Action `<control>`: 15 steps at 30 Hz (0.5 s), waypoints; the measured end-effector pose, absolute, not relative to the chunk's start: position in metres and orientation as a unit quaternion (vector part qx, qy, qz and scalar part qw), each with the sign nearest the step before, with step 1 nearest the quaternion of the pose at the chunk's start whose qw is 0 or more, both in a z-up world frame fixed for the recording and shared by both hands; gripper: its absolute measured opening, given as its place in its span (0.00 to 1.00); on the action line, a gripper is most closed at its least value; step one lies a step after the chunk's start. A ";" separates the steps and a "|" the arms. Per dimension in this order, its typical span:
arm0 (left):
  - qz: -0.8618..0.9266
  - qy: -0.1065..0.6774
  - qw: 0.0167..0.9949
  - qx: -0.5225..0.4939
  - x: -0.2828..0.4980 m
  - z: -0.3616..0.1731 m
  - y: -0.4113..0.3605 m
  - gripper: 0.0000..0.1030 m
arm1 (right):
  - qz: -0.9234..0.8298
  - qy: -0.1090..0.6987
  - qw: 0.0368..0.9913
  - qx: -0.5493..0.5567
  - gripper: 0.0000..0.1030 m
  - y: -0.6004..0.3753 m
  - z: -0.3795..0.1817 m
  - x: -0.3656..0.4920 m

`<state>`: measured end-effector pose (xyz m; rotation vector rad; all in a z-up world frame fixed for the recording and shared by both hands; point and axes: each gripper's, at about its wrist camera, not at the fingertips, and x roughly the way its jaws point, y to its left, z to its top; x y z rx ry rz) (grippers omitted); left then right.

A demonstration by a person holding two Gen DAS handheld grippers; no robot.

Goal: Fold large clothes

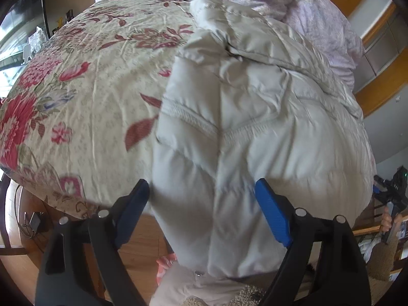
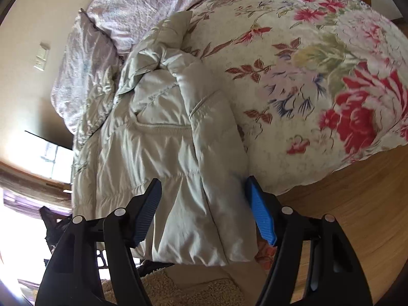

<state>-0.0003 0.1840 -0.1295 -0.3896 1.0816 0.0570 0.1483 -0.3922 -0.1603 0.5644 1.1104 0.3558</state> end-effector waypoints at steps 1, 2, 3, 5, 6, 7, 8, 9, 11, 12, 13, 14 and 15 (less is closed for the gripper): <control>0.027 0.512 0.840 -0.180 -0.003 -0.129 0.181 0.82 | 0.169 0.515 0.796 0.267 0.67 -0.395 -0.161 0.146; 0.026 0.511 0.841 -0.175 -0.006 -0.129 0.178 0.82 | 0.166 0.514 0.797 0.270 0.66 -0.396 -0.161 0.145; 0.026 0.511 0.842 -0.171 -0.009 -0.129 0.176 0.82 | 0.157 0.513 0.800 0.270 0.64 -0.399 -0.160 0.143; 0.025 0.513 0.841 -0.170 -0.012 -0.131 0.175 0.82 | 0.143 0.507 0.809 0.262 0.64 -0.401 -0.159 0.141; 0.022 0.517 0.837 -0.178 -0.013 -0.133 0.176 0.82 | 0.146 0.505 0.810 0.260 0.64 -0.400 -0.160 0.140; 0.020 0.520 0.833 -0.187 -0.014 -0.135 0.178 0.81 | 0.150 0.507 0.809 0.256 0.64 -0.399 -0.160 0.140; 0.012 0.526 0.826 -0.203 -0.016 -0.139 0.179 0.80 | 0.159 0.512 0.804 0.258 0.64 -0.398 -0.163 0.139; 0.003 0.529 0.819 -0.222 -0.017 -0.144 0.181 0.78 | 0.177 0.519 0.792 0.268 0.61 -0.399 -0.167 0.138; -0.004 0.527 0.813 -0.247 -0.018 -0.150 0.185 0.75 | 0.214 0.531 0.764 0.297 0.59 -0.398 -0.177 0.138; -0.006 0.525 0.814 -0.248 -0.018 -0.150 0.185 0.74 | 0.213 0.532 0.762 0.301 0.57 -0.399 -0.180 0.138; -0.007 0.525 0.815 -0.246 -0.017 -0.150 0.185 0.73 | 0.218 0.534 0.756 0.308 0.57 -0.400 -0.183 0.138; -0.009 0.525 0.816 -0.241 -0.016 -0.149 0.183 0.73 | 0.225 0.535 0.751 0.316 0.57 -0.401 -0.185 0.138; -0.009 0.526 0.817 -0.238 -0.014 -0.148 0.180 0.73 | 0.230 0.536 0.746 0.321 0.57 -0.402 -0.187 0.139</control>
